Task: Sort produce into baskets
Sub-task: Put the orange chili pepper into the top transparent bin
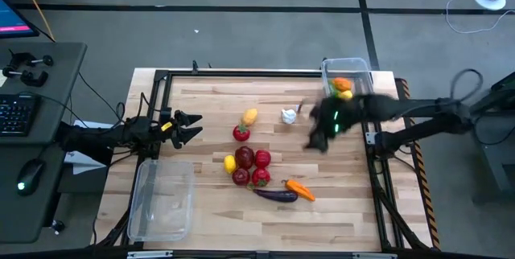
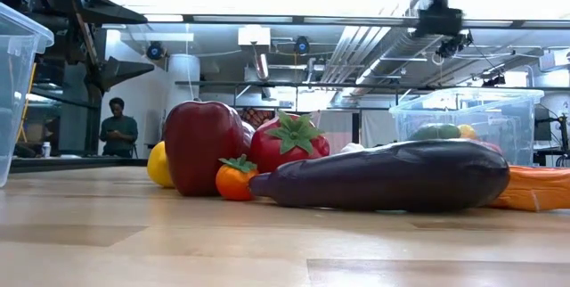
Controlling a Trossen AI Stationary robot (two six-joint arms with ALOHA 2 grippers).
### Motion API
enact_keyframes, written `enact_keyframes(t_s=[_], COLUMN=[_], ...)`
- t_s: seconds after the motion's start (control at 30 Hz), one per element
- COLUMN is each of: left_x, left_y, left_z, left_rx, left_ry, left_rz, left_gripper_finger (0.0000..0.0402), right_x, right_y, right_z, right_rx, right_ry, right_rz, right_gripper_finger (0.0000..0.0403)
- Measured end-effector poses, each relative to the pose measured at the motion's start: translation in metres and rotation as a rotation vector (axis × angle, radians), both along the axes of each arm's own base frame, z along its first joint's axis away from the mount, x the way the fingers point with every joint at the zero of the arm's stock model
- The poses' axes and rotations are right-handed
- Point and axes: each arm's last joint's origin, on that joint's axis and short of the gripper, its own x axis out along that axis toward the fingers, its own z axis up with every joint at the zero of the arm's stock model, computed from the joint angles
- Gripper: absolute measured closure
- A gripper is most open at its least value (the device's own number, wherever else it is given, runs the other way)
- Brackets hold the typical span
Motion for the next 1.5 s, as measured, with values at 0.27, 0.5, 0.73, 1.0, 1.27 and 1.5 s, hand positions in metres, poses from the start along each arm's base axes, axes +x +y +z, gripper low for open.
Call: enact_keyframes(t_s=[0.27, 0.5, 0.73, 1.0, 1.27, 1.5], left_x=[0.000, 0.000, 0.000, 0.000, 0.000, 0.000], left_y=[0.000, 0.000, 0.000, 0.000, 0.000, 0.000], left_z=[0.000, 0.000, 0.000, 0.000, 0.000, 0.000], left_rx=[0.000, 0.000, 0.000, 0.000, 0.000, 0.000], left_ry=[0.000, 0.000, 0.000, 0.000, 0.000, -0.001], left_rz=[0.000, 0.000, 0.000, 0.000, 0.000, 0.000], left_gripper_finger=[0.0023, 0.0023, 0.0023, 0.0023, 0.0023, 0.0023], right_x=[0.010, 0.020, 0.032, 0.044, 0.047, 0.048], right_y=[0.095, 0.133, 0.152, 0.155, 0.151, 0.123], right_z=[-0.056, -0.104, -0.132, -0.149, -0.158, -0.135], right_rx=[-0.184, -0.340, -0.377, -0.472, -0.482, -0.619], right_ry=[0.285, 0.384, 0.385, 0.389, 0.432, 0.573], right_rz=[0.267, 0.335, 0.373, 0.390, 0.377, 0.305], right_gripper_finger=[0.0039, 0.0039, 0.0039, 0.0040, 0.0127, 0.0349])
